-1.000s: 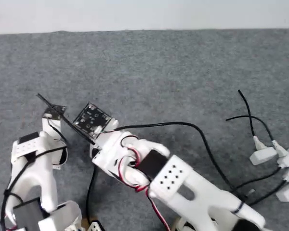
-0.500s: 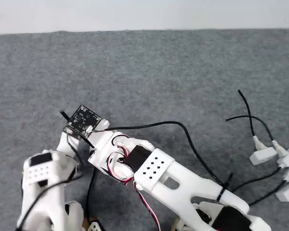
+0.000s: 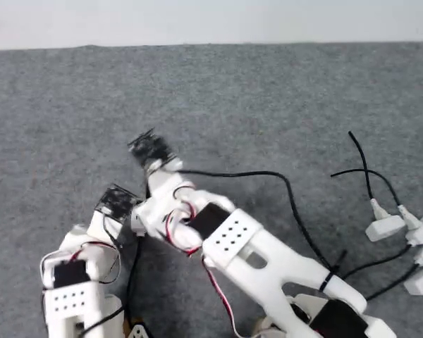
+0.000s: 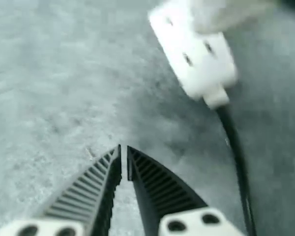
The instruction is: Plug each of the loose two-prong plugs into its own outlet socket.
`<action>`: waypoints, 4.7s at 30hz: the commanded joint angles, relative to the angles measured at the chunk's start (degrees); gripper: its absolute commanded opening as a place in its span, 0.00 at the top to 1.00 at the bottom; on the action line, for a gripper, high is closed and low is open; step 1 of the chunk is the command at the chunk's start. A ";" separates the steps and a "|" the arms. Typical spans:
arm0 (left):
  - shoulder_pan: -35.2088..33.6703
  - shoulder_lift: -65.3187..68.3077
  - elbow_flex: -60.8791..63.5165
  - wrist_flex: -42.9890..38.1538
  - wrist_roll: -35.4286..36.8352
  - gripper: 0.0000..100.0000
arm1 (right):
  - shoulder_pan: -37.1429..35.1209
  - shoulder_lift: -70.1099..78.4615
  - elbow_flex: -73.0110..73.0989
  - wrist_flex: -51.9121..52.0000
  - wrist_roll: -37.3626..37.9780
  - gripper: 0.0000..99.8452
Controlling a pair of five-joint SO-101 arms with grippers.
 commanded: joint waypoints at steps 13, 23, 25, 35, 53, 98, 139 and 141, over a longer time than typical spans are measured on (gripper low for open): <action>-13.01 -15.21 0.48 -4.04 18.20 0.99 | 1.45 12.00 -7.12 -6.55 -1.05 0.99; -13.10 4.04 -4.70 -12.31 18.11 0.99 | 2.15 17.89 -12.04 -6.81 0.44 0.99; -13.19 6.95 -5.67 -13.19 18.02 0.99 | 2.15 18.51 -12.22 -6.55 0.44 0.99; -15.91 9.76 -7.34 -14.15 17.93 0.99 | 1.10 20.62 -12.31 -4.44 3.34 0.99; -15.91 9.76 -7.34 -14.15 17.93 0.99 | -0.22 21.14 -17.85 2.07 10.81 0.99; -15.91 9.76 -7.08 -14.07 17.93 0.99 | -1.27 31.96 -24.70 8.57 19.78 0.99; -15.82 9.76 -6.55 -14.33 17.76 0.99 | -1.10 33.19 -24.09 3.56 17.67 0.99; -15.91 9.76 -6.37 -15.12 17.76 0.99 | -1.10 32.92 -22.59 3.56 17.67 0.99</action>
